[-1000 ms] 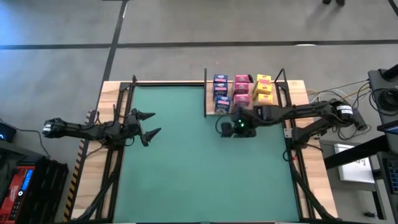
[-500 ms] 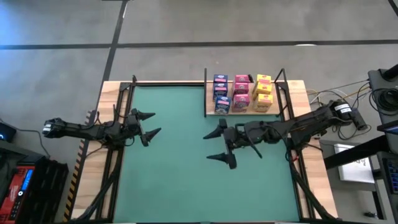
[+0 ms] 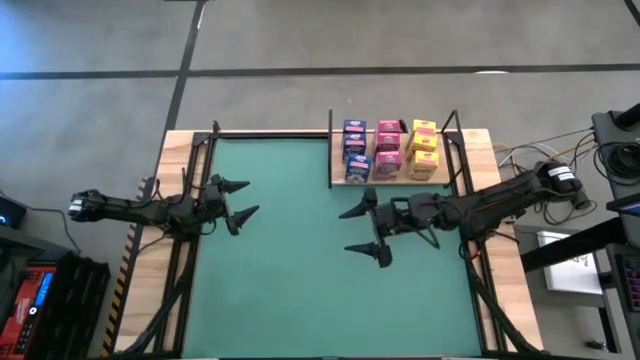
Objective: Stack cereal on shelf
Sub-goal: Return to Home Position
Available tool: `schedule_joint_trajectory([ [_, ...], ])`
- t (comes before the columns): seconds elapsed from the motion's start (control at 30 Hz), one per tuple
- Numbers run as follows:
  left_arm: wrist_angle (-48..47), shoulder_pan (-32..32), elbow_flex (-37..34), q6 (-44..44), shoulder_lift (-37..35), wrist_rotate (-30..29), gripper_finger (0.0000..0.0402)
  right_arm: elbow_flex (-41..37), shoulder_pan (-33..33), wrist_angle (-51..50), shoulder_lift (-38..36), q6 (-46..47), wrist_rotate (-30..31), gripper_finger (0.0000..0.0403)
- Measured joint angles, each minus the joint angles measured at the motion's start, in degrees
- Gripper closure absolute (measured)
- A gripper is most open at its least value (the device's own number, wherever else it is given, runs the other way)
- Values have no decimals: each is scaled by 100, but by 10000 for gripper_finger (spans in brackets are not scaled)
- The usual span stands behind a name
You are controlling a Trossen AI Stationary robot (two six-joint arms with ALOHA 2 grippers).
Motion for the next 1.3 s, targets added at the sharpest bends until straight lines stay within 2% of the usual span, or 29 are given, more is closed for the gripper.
schedule_joint_trajectory([
  [0.13, -2, -2, 0, 0, 0, -1, 3, -408, -1, 30, -403, 33, 0, 34],
  [0.47, 0, -2, 0, -1, 0, 0, 3, -1891, -2, 1167, -1154, 326, 157, 34],
  [0.87, 0, -2, -1, -1, 0, 0, 3, -2946, -2, 1188, -2598, 417, 146, 34],
  [1.3, 0, 0, 0, 0, 0, 0, 3, -3703, -2, 1190, -3600, 385, 141, 34],
])
